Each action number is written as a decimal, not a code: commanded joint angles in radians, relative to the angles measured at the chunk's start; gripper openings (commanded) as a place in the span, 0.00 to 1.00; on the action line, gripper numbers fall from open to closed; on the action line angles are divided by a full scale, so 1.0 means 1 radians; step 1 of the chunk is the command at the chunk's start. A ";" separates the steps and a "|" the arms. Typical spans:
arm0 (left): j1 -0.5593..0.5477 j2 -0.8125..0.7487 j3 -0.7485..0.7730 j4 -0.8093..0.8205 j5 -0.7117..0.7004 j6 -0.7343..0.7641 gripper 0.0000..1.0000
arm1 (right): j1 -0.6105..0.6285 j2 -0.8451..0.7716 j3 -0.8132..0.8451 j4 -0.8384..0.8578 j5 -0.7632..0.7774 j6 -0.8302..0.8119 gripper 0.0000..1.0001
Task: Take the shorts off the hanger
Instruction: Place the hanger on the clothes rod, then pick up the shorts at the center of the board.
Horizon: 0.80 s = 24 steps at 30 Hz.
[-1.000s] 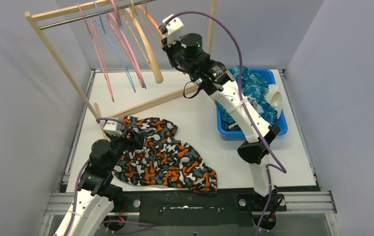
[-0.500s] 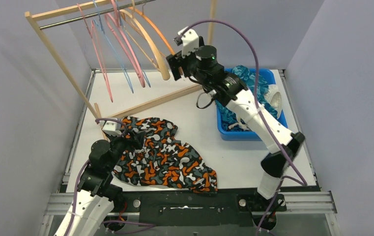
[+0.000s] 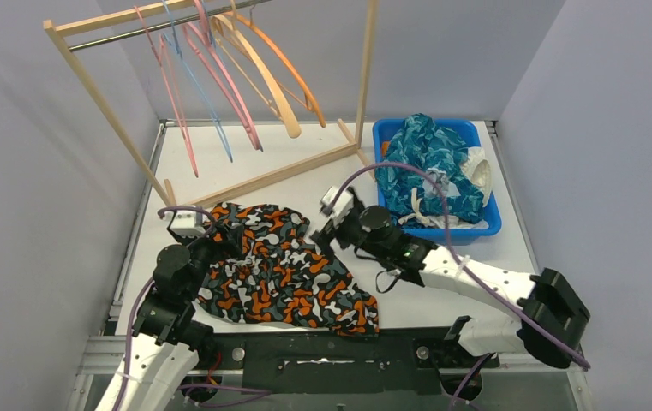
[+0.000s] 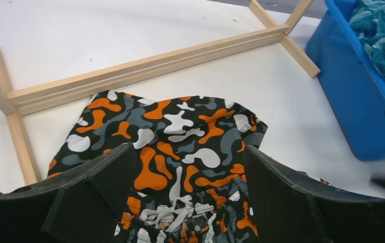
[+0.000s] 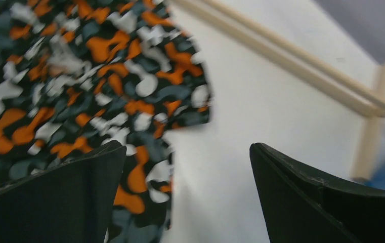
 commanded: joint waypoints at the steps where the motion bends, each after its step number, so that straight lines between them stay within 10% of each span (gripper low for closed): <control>1: 0.006 -0.008 0.064 -0.014 -0.118 -0.005 0.77 | 0.110 0.105 -0.041 0.187 -0.239 -0.131 0.99; 10: 0.006 -0.026 0.091 -0.132 -0.434 -0.121 0.77 | 0.152 0.451 0.147 0.206 -0.454 -0.147 0.98; 24: 0.006 -0.049 0.077 -0.124 -0.428 -0.109 0.77 | 0.163 0.745 0.214 0.044 -0.300 -0.003 1.00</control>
